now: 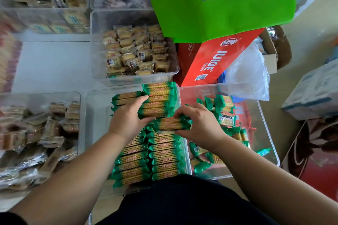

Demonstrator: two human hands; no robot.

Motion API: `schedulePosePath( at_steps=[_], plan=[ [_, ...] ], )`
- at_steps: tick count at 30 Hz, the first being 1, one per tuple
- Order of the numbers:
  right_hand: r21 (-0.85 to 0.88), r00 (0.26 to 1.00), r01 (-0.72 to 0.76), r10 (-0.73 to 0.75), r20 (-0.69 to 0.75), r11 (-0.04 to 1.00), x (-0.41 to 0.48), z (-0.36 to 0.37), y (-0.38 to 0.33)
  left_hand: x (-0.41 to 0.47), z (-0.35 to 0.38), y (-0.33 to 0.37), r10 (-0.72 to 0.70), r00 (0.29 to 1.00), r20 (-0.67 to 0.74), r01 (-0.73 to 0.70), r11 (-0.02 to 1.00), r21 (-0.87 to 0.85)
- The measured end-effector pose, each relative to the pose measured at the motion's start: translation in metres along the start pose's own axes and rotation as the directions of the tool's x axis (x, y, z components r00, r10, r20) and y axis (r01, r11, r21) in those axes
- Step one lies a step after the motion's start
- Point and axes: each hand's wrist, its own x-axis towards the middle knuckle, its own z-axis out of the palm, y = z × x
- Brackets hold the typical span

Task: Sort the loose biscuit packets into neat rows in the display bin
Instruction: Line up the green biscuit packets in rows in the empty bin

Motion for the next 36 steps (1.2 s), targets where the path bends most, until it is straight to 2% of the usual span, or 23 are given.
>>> schedulePosePath(
  at_steps=[2, 5, 8, 11, 15, 20, 24, 26, 28, 31, 33, 36],
  plan=[
    [-0.030, 0.999, 0.042, -0.042, 0.006, 0.999, 0.004, 0.006, -0.002, -0.006, -0.002, -0.002, -0.039, 0.999, 0.019, 0.041, 0.994, -0.099],
    [-0.049, 0.997, 0.081, -0.082, -0.016, 0.996, 0.007, 0.014, -0.002, -0.013, -0.002, -0.005, -0.094, 0.988, 0.121, 0.121, 0.962, -0.245],
    [-0.038, 0.995, 0.104, -0.104, 0.009, 0.994, 0.010, 0.021, -0.003, -0.018, -0.003, -0.008, -0.189, 0.969, 0.157, 0.239, 0.874, -0.424],
    [-0.104, 0.992, 0.117, -0.121, -0.036, 0.988, 0.014, 0.027, -0.001, -0.027, -0.006, -0.006, -0.198, 0.965, 0.171, 0.260, 0.806, -0.532],
    [-0.267, 0.989, 0.093, -0.119, -0.082, 0.959, 0.018, 0.030, 0.000, -0.039, -0.010, 0.005, -0.156, 0.977, 0.148, 0.207, 0.867, -0.453],
    [-0.189, 0.991, 0.112, -0.124, -0.053, 0.976, 0.013, 0.033, -0.003, -0.045, 0.006, 0.009, -0.130, 0.986, 0.107, 0.157, 0.940, -0.303],
    [-0.203, 0.988, 0.098, -0.119, -0.096, 0.974, 0.008, 0.037, -0.001, -0.041, 0.010, 0.011, -0.107, 0.992, 0.062, 0.121, 0.939, -0.322],
    [-0.290, 0.991, 0.062, -0.094, -0.098, 0.955, 0.010, 0.037, 0.000, -0.040, 0.011, 0.012, -0.054, 0.998, 0.042, 0.061, 0.977, -0.204],
    [-0.364, 0.998, -0.019, -0.005, -0.064, 0.931, 0.013, 0.035, 0.000, -0.039, 0.010, 0.012, -0.012, 1.000, 0.004, 0.013, 0.995, -0.102],
    [-0.392, 0.995, -0.094, 0.081, -0.051, 0.915, 0.013, 0.032, 0.002, -0.037, 0.008, 0.012, 0.024, 0.996, -0.084, -0.021, 0.999, 0.035],
    [-0.397, 0.996, -0.084, 0.067, -0.056, 0.914, 0.011, 0.029, 0.004, -0.032, 0.004, 0.012, 0.030, 0.999, -0.045, -0.025, 0.994, 0.105],
    [-0.378, 0.994, -0.054, 0.086, 0.069, 0.924, 0.017, 0.020, 0.013, -0.019, -0.001, 0.011, -0.032, 0.985, 0.169, 0.021, 0.998, 0.067]
  ],
)
